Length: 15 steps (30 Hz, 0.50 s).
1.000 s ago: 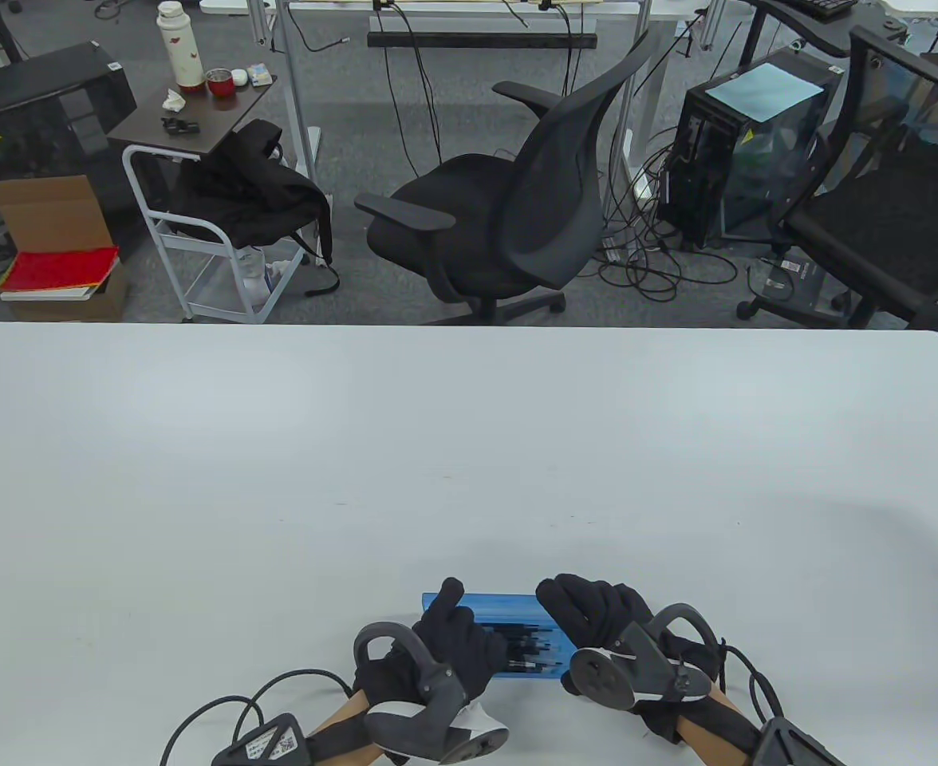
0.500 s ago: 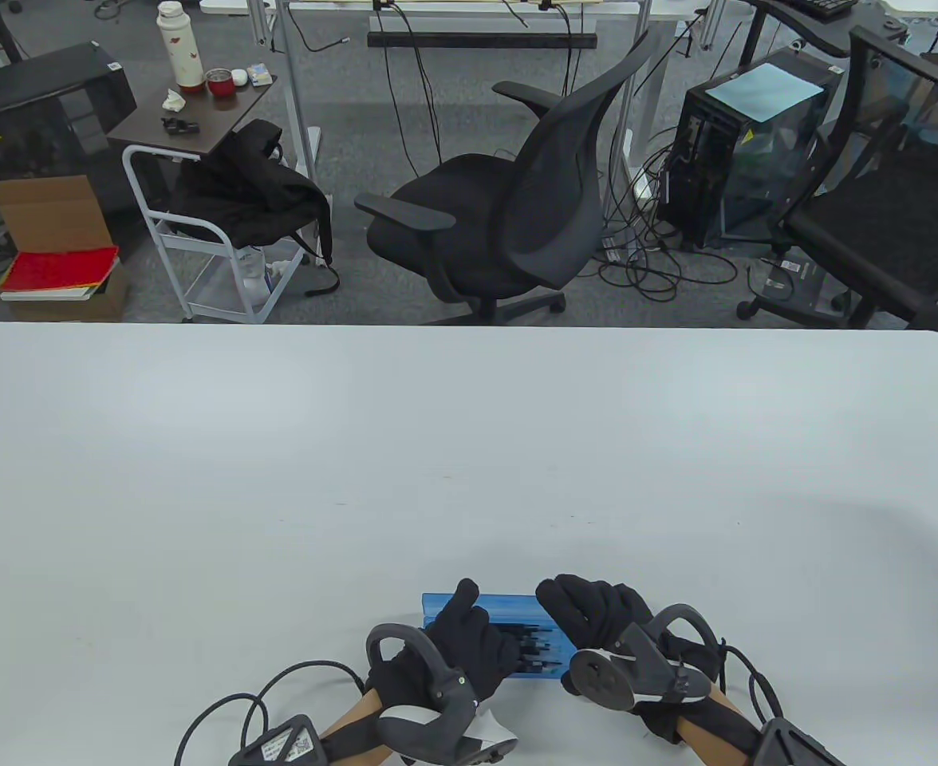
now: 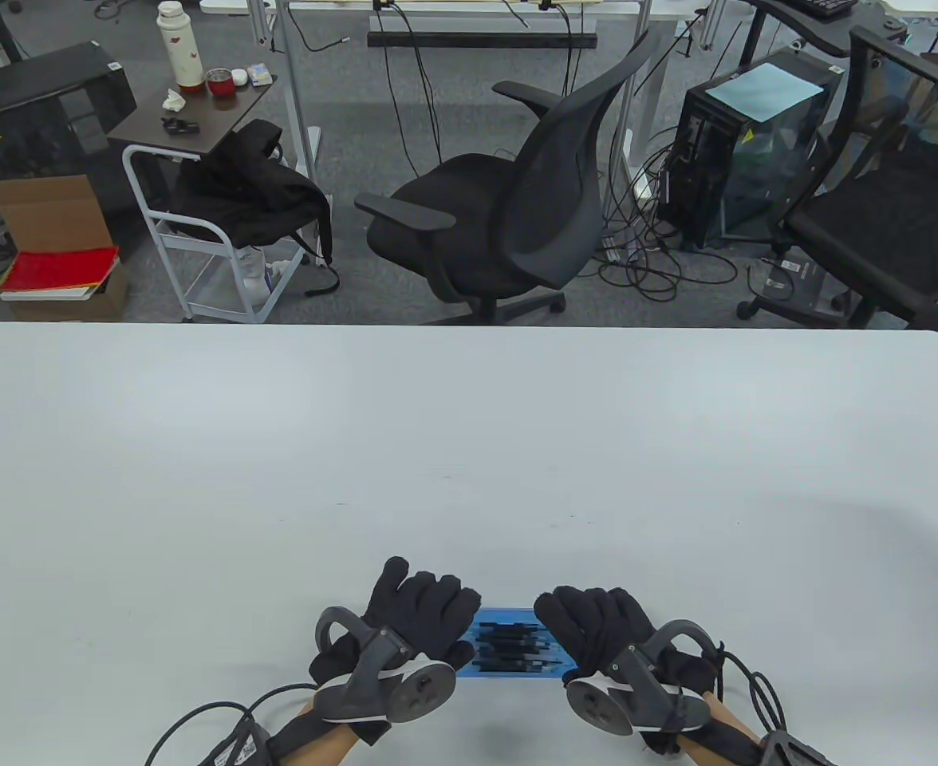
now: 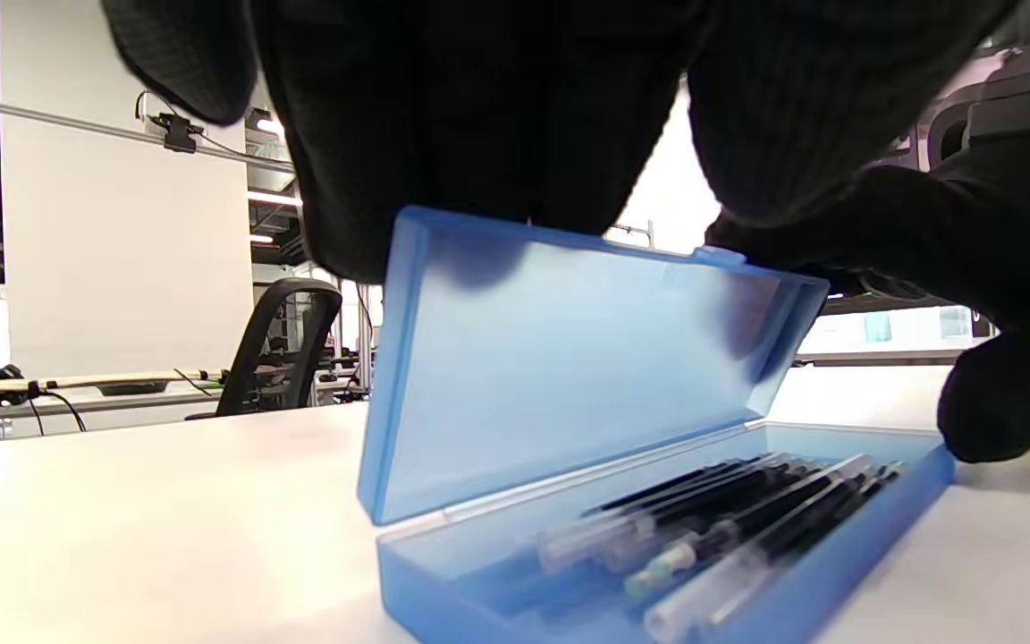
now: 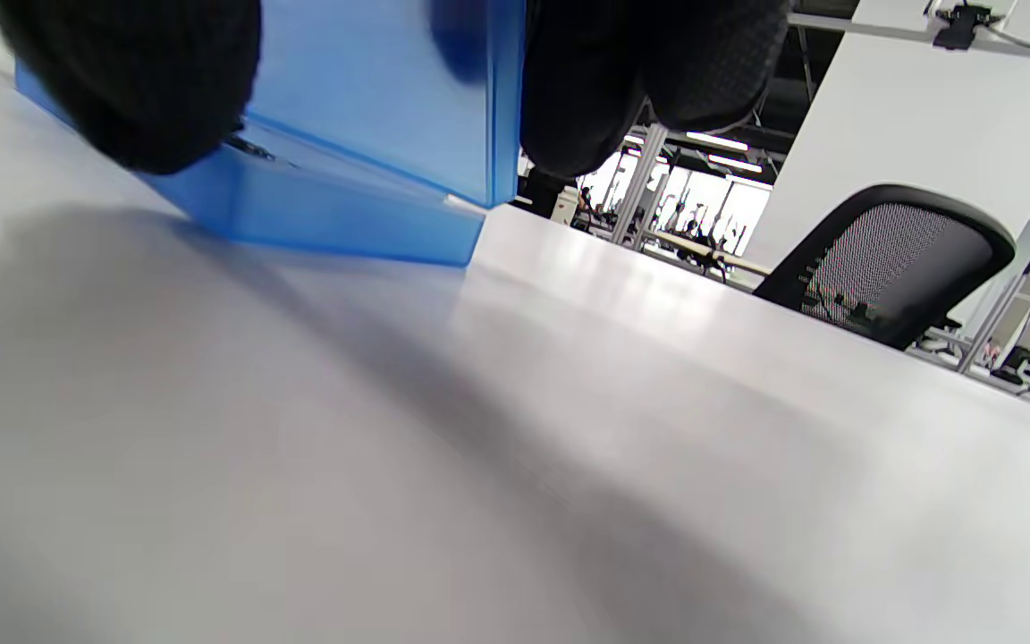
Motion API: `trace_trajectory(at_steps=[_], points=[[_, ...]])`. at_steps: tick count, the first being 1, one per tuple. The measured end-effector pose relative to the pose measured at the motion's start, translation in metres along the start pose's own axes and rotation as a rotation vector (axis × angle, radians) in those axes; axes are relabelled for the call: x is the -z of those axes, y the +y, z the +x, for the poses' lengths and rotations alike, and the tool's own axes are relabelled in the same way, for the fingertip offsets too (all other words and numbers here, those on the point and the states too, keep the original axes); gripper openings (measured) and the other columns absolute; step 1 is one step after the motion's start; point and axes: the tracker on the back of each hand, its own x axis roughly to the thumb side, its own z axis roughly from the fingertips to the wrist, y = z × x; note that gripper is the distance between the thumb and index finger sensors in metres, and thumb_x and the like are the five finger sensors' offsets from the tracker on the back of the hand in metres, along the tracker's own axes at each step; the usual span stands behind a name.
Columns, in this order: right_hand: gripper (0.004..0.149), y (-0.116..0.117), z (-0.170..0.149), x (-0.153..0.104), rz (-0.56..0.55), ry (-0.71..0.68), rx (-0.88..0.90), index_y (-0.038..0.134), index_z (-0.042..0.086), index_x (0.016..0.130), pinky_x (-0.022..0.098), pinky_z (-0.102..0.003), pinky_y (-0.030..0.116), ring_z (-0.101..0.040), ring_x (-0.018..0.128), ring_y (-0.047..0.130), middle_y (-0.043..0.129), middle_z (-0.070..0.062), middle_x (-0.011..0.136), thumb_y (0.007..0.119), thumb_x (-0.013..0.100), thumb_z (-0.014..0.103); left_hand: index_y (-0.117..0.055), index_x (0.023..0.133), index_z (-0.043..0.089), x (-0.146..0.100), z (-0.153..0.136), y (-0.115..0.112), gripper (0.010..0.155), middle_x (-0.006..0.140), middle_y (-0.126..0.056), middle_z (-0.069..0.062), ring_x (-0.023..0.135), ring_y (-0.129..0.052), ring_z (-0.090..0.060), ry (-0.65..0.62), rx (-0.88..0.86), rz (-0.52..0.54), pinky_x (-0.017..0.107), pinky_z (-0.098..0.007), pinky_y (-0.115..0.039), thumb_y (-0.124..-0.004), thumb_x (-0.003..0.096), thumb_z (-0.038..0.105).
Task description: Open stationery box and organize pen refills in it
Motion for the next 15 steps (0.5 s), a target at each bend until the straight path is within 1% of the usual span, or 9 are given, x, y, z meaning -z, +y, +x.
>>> trace_trajectory(at_steps=[3, 5, 6, 9, 13, 15], points=[[0.08, -0.006, 0.005, -0.003, -0.022, -0.032, 0.028, 0.045, 0.026, 0.11, 0.076, -0.057, 0.067, -0.038, 0.099, 0.079, 0.065, -0.01, 0.114, 0.077, 0.043, 0.054, -0.092, 0.089, 0.028, -0.001, 0.001, -0.001, 0.05, 0.096, -0.096, -0.001, 0.083, -0.102, -0.029, -0.029, -0.021, -0.036, 0.075, -0.066, -0.061, -0.075, 0.0504, 0.054], [0.071, -0.006, 0.006, -0.003, -0.035, -0.042, 0.026, 0.057, 0.028, 0.107, 0.075, -0.057, 0.069, -0.037, 0.098, 0.082, 0.071, -0.01, 0.113, 0.076, 0.044, 0.053, -0.093, 0.088, 0.029, 0.0, 0.004, -0.004, 0.048, 0.097, -0.095, -0.001, 0.084, -0.101, -0.029, -0.037, -0.018, -0.101, 0.075, -0.066, -0.061, -0.081, 0.0482, 0.054], [0.068, -0.005, 0.006, -0.001, -0.032, -0.043, 0.033, 0.06, 0.029, 0.106, 0.075, -0.057, 0.069, -0.037, 0.098, 0.083, 0.073, -0.01, 0.112, 0.076, 0.044, 0.053, -0.092, 0.088, 0.03, 0.0, 0.006, -0.007, 0.048, 0.098, -0.094, -0.002, 0.085, -0.101, -0.029, -0.034, -0.012, -0.131, 0.075, -0.066, -0.061, -0.083, 0.0478, 0.053], [0.062, -0.004, 0.004, 0.001, -0.026, -0.037, 0.051, 0.065, 0.033, 0.103, 0.074, -0.057, 0.07, -0.036, 0.097, 0.084, 0.075, -0.009, 0.112, 0.076, 0.045, 0.051, -0.092, 0.087, 0.03, 0.001, 0.009, -0.01, 0.046, 0.099, -0.093, -0.002, 0.085, -0.1, -0.029, -0.037, 0.018, -0.151, 0.075, -0.066, -0.061, -0.085, 0.0468, 0.051], [0.059, -0.003, 0.004, 0.002, -0.016, -0.041, 0.05, 0.069, 0.035, 0.101, 0.075, -0.056, 0.07, -0.036, 0.097, 0.084, 0.076, -0.008, 0.111, 0.076, 0.045, 0.05, -0.092, 0.087, 0.03, 0.002, 0.014, -0.015, 0.046, 0.1, -0.093, -0.002, 0.086, -0.1, -0.03, -0.052, 0.041, -0.188, 0.075, -0.066, -0.061, -0.086, 0.0465, 0.051], [0.059, -0.003, 0.004, 0.002, -0.015, -0.039, 0.052, 0.07, 0.035, 0.101, 0.074, -0.057, 0.07, -0.036, 0.097, 0.084, 0.075, -0.007, 0.111, 0.077, 0.045, 0.05, -0.092, 0.087, 0.03, 0.002, 0.015, -0.016, 0.045, 0.099, -0.093, -0.003, 0.085, -0.1, -0.029, -0.052, 0.047, -0.184, 0.075, -0.066, -0.061, -0.086, 0.0466, 0.051]])
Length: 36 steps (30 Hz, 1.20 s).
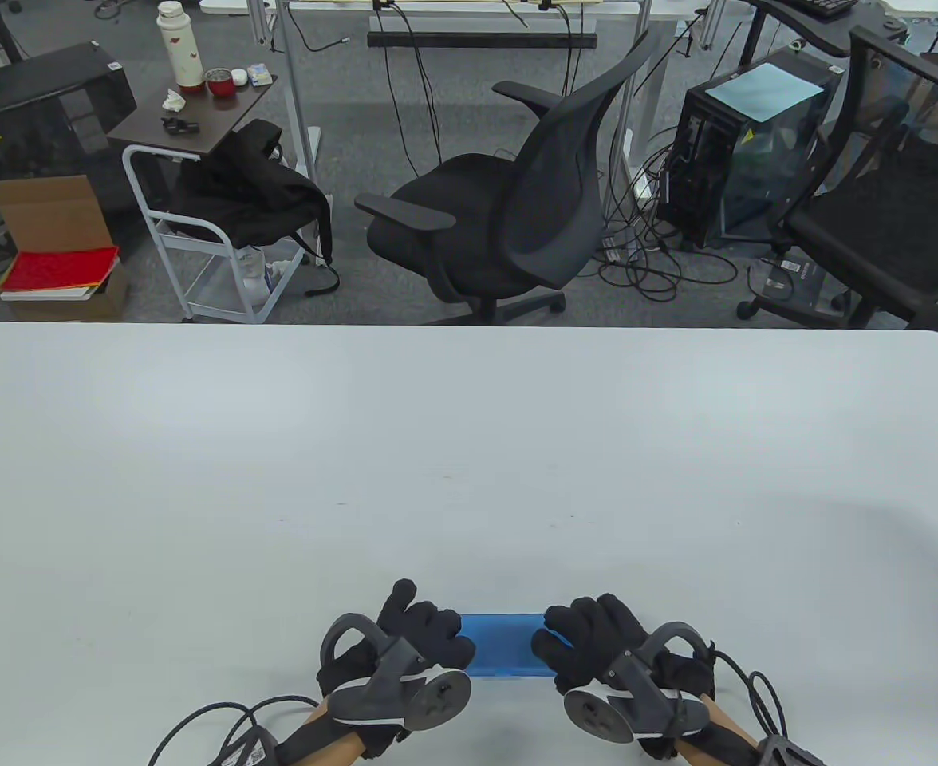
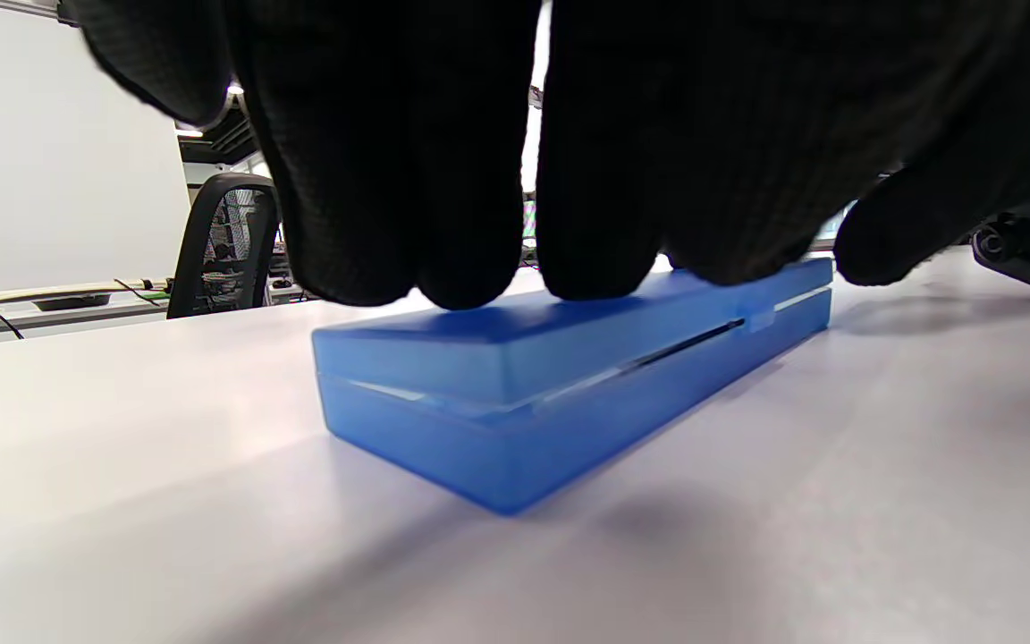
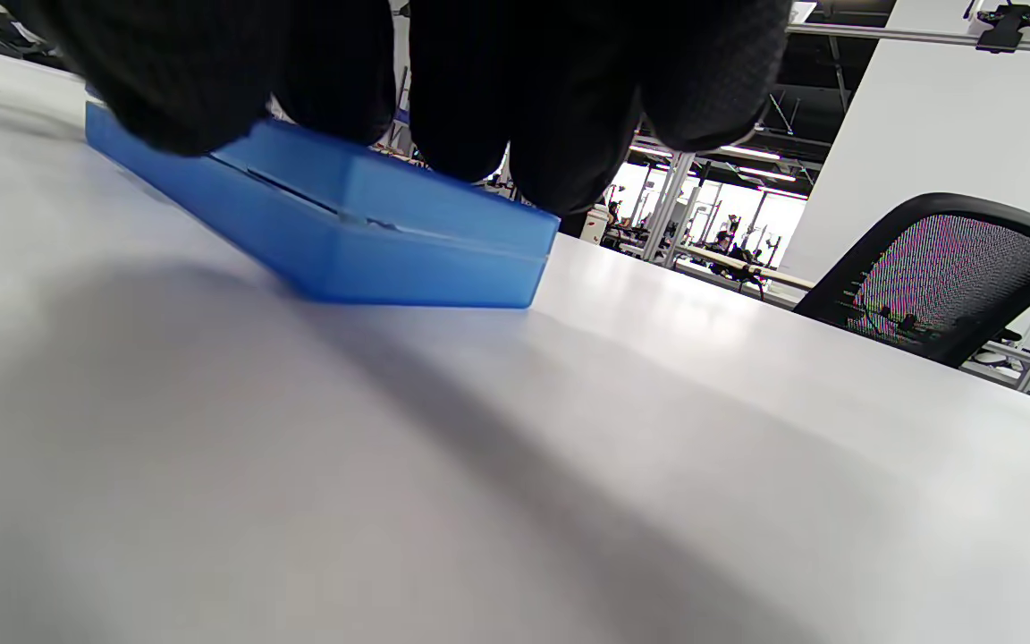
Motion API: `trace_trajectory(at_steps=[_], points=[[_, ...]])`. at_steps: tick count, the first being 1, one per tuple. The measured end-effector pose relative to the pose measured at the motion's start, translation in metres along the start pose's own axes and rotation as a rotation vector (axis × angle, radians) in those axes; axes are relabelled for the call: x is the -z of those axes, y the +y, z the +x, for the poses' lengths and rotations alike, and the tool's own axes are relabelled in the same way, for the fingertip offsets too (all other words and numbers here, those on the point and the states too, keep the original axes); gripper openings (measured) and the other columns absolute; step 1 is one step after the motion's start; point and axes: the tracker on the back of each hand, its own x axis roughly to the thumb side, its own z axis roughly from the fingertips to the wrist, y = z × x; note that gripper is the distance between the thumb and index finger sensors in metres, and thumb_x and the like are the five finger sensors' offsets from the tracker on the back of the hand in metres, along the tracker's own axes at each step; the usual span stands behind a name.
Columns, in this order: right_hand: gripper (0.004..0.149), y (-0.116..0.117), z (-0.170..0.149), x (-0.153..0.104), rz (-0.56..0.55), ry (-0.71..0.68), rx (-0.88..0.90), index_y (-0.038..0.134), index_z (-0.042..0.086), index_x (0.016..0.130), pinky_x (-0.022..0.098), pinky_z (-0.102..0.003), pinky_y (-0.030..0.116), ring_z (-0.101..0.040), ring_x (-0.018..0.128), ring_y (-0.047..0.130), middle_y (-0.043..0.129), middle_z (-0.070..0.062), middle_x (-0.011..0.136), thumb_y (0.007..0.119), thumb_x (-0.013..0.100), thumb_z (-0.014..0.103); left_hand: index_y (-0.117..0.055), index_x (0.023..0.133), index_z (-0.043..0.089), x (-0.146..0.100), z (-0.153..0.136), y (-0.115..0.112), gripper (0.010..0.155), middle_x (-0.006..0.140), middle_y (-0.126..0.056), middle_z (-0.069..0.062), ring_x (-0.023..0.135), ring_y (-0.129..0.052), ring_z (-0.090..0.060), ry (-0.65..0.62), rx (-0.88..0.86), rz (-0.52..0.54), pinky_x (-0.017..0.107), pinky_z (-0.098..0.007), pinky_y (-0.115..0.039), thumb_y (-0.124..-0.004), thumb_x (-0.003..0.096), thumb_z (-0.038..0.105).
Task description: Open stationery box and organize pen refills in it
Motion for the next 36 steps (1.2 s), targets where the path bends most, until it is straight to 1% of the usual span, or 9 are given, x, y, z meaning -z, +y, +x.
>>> trace_trajectory(at_steps=[9, 15, 16, 18, 22, 26, 27, 32, 36], points=[[0.055, 0.001, 0.001, 0.002, -0.009, 0.001, 0.011, 0.074, 0.034, 0.098, 0.074, -0.058, 0.07, -0.037, 0.095, 0.086, 0.077, -0.008, 0.109, 0.078, 0.045, 0.047, -0.093, 0.085, 0.03, 0.002, 0.001, -0.001, 0.044, 0.099, -0.093, -0.003, 0.083, -0.101, -0.03, 0.006, -0.003, -0.013, 0.074, -0.066, -0.061, -0.088, 0.0459, 0.049], [0.056, -0.001, -0.004, 0.002, -0.001, -0.002, 0.026, 0.075, 0.035, 0.098, 0.074, -0.057, 0.07, -0.035, 0.095, 0.086, 0.079, -0.006, 0.109, 0.077, 0.045, 0.05, -0.093, 0.085, 0.031, 0.004, 0.0, 0.002, 0.044, 0.098, -0.094, -0.002, 0.084, -0.101, -0.03, 0.002, -0.003, -0.025, 0.075, -0.066, -0.061, -0.086, 0.0466, 0.051], [0.056, -0.002, -0.007, 0.003, 0.006, 0.006, 0.048, 0.075, 0.036, 0.099, 0.074, -0.057, 0.07, -0.035, 0.095, 0.086, 0.08, -0.006, 0.109, 0.077, 0.045, 0.05, -0.092, 0.088, 0.029, 0.004, -0.002, 0.003, 0.047, 0.099, -0.093, -0.003, 0.085, -0.1, -0.03, 0.016, -0.014, -0.03, 0.075, -0.066, -0.06, -0.085, 0.0472, 0.051], [0.06, -0.003, -0.019, 0.004, 0.006, 0.06, 0.054, 0.072, 0.034, 0.102, 0.075, -0.057, 0.07, -0.035, 0.096, 0.086, 0.079, -0.007, 0.11, 0.076, 0.045, 0.051, -0.085, 0.096, 0.026, 0.005, -0.008, 0.009, 0.054, 0.1, -0.092, -0.004, 0.087, -0.098, -0.032, 0.068, -0.02, 0.001, 0.075, -0.065, -0.06, -0.083, 0.0482, 0.051], [0.069, -0.002, -0.051, 0.005, 0.024, 0.205, 0.078, 0.063, 0.031, 0.109, 0.075, -0.057, 0.068, -0.036, 0.098, 0.084, 0.075, -0.009, 0.114, 0.076, 0.045, 0.053, -0.075, 0.105, 0.023, 0.009, -0.03, 0.023, 0.062, 0.106, -0.086, -0.006, 0.093, -0.092, -0.036, 0.191, -0.018, 0.056, 0.076, -0.066, -0.059, -0.08, 0.0503, 0.052], [0.074, 0.006, -0.095, -0.001, 0.079, 0.392, 0.124, 0.057, 0.029, 0.112, 0.076, -0.058, 0.067, -0.04, 0.102, 0.079, 0.068, -0.013, 0.119, 0.075, 0.045, 0.055, -0.066, 0.112, 0.023, 0.015, -0.065, 0.028, 0.068, 0.114, -0.078, -0.009, 0.101, -0.083, -0.043, 0.35, -0.046, 0.06, 0.077, -0.066, -0.056, -0.078, 0.0515, 0.053], [0.075, 0.007, -0.1, -0.002, 0.082, 0.412, 0.13, 0.056, 0.028, 0.113, 0.076, -0.058, 0.067, -0.041, 0.103, 0.078, 0.067, -0.015, 0.12, 0.074, 0.046, 0.056, -0.063, 0.113, 0.022, 0.016, -0.071, 0.028, 0.07, 0.115, -0.075, -0.011, 0.103, -0.081, -0.045, 0.378, -0.047, 0.056, 0.077, -0.067, -0.055, -0.078, 0.0518, 0.053], [0.078, 0.017, -0.144, -0.018, 0.098, 0.607, 0.183, 0.052, 0.027, 0.115, 0.076, -0.06, 0.064, -0.045, 0.106, 0.073, 0.061, -0.019, 0.123, 0.074, 0.046, 0.056, -0.057, 0.116, 0.021, 0.017, -0.118, 0.005, 0.073, 0.119, -0.067, -0.014, 0.106, -0.072, -0.05, 0.569, -0.084, 0.046, 0.077, -0.069, -0.051, -0.077, 0.0524, 0.052], [0.079, 0.025, -0.167, -0.03, 0.112, 0.734, 0.205, 0.05, 0.026, 0.116, 0.077, -0.061, 0.062, -0.048, 0.108, 0.069, 0.056, -0.021, 0.125, 0.073, 0.047, 0.057, -0.051, 0.118, 0.022, 0.005, -0.139, -0.014, 0.076, 0.123, -0.058, -0.016, 0.109, -0.064, -0.053, 0.639, -0.023, -0.039, 0.077, -0.07, -0.047, -0.076, 0.0529, 0.053]])
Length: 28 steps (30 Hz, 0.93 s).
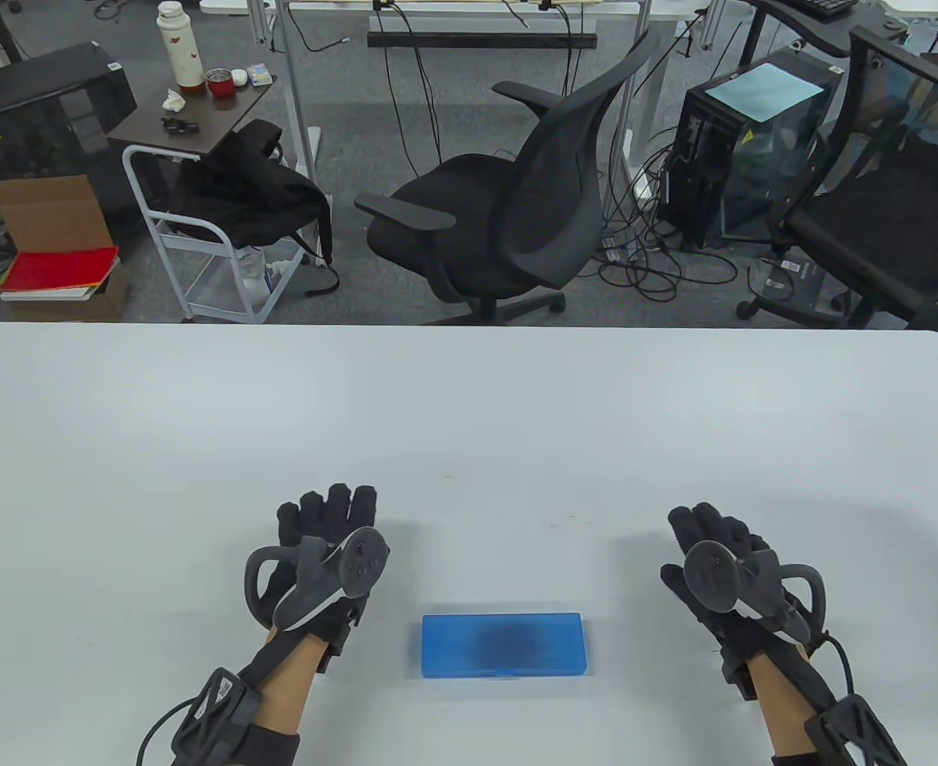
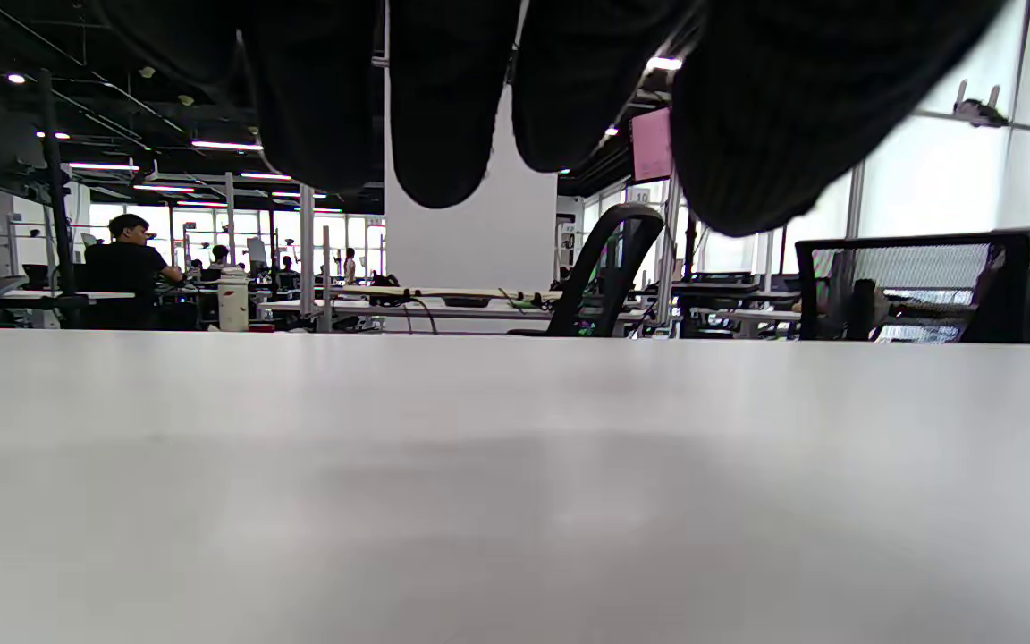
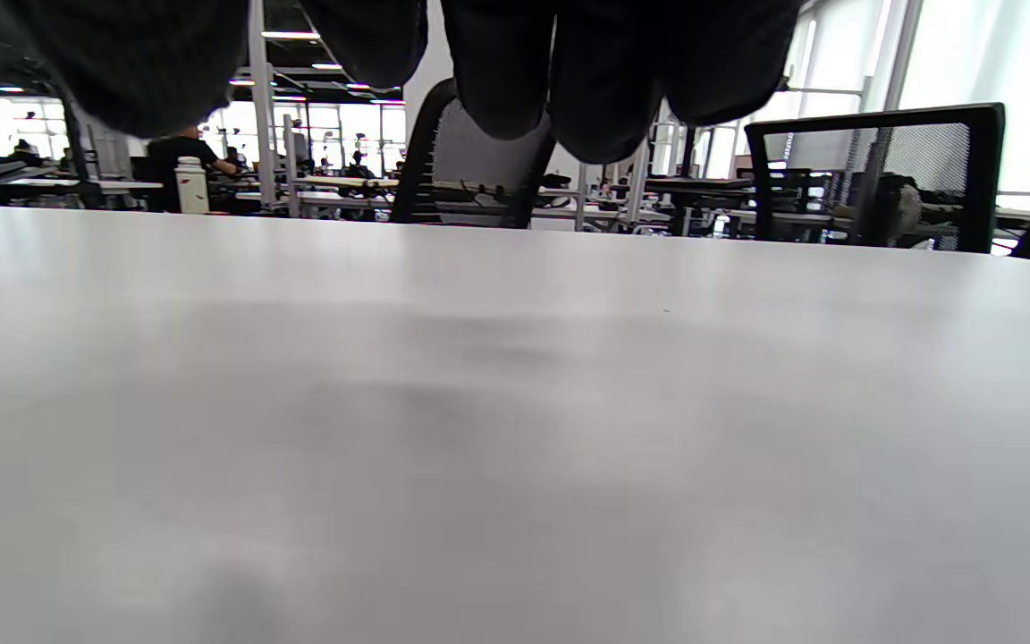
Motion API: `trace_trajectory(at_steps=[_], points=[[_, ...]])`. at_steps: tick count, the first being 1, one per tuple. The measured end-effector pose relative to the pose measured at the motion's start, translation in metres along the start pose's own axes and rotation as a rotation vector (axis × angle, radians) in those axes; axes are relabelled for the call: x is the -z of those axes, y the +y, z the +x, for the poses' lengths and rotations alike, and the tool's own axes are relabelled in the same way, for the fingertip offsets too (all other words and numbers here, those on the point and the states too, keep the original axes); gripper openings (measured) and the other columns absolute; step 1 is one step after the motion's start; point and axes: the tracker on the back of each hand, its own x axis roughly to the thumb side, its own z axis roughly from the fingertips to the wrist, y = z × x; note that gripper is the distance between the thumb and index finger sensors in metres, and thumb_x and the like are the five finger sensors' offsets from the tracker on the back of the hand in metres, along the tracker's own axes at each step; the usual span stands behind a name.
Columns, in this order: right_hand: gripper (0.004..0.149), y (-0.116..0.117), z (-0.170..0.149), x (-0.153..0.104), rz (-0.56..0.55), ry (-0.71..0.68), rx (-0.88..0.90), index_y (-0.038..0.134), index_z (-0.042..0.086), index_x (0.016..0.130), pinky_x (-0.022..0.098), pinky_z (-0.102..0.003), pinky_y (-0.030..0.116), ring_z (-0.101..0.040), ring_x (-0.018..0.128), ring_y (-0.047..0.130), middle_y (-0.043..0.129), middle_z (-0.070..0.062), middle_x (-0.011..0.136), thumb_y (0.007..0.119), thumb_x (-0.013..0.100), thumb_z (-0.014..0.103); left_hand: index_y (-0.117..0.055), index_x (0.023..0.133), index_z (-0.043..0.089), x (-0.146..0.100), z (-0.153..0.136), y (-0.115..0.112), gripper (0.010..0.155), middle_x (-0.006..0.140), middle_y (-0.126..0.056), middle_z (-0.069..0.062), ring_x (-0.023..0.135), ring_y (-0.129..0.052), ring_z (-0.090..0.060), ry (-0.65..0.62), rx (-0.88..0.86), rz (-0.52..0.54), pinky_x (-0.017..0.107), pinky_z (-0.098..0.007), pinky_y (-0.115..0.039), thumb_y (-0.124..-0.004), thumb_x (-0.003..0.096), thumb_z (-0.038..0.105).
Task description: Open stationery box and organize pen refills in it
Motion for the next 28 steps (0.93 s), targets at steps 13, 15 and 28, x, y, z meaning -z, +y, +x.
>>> trace_trajectory(at_steps=[13, 15, 28], points=[[0.081, 0.009, -0.019, 0.006, 0.041, 0.083, 0.033, 0.047, 0.024, 0.117, 0.077, -0.062, 0.062, -0.05, 0.107, 0.068, 0.055, -0.023, 0.125, 0.073, 0.048, 0.057, -0.047, 0.119, 0.02, -0.014, -0.021, -0.001, 0.079, 0.124, -0.055, -0.017, 0.109, -0.062, -0.054, 0.054, -0.022, 0.017, 0.077, -0.071, -0.046, -0.075, 0.0533, 0.053], [0.081, 0.009, -0.018, 0.005, 0.041, 0.08, 0.036, 0.047, 0.024, 0.117, 0.077, -0.062, 0.062, -0.05, 0.107, 0.068, 0.055, -0.023, 0.124, 0.073, 0.048, 0.057, -0.047, 0.119, 0.02, -0.015, -0.021, -0.001, 0.079, 0.124, -0.055, -0.017, 0.109, -0.062, -0.054, 0.056, -0.029, 0.018, 0.077, -0.071, -0.046, -0.075, 0.0533, 0.053], [0.081, 0.01, -0.019, 0.006, 0.054, 0.077, 0.049, 0.048, 0.024, 0.117, 0.077, -0.062, 0.062, -0.05, 0.106, 0.069, 0.058, -0.022, 0.123, 0.073, 0.048, 0.057, -0.047, 0.119, 0.02, -0.016, -0.022, 0.0, 0.078, 0.123, -0.056, -0.017, 0.108, -0.063, -0.053, 0.063, -0.037, 0.015, 0.077, -0.071, -0.047, -0.075, 0.0533, 0.053]])
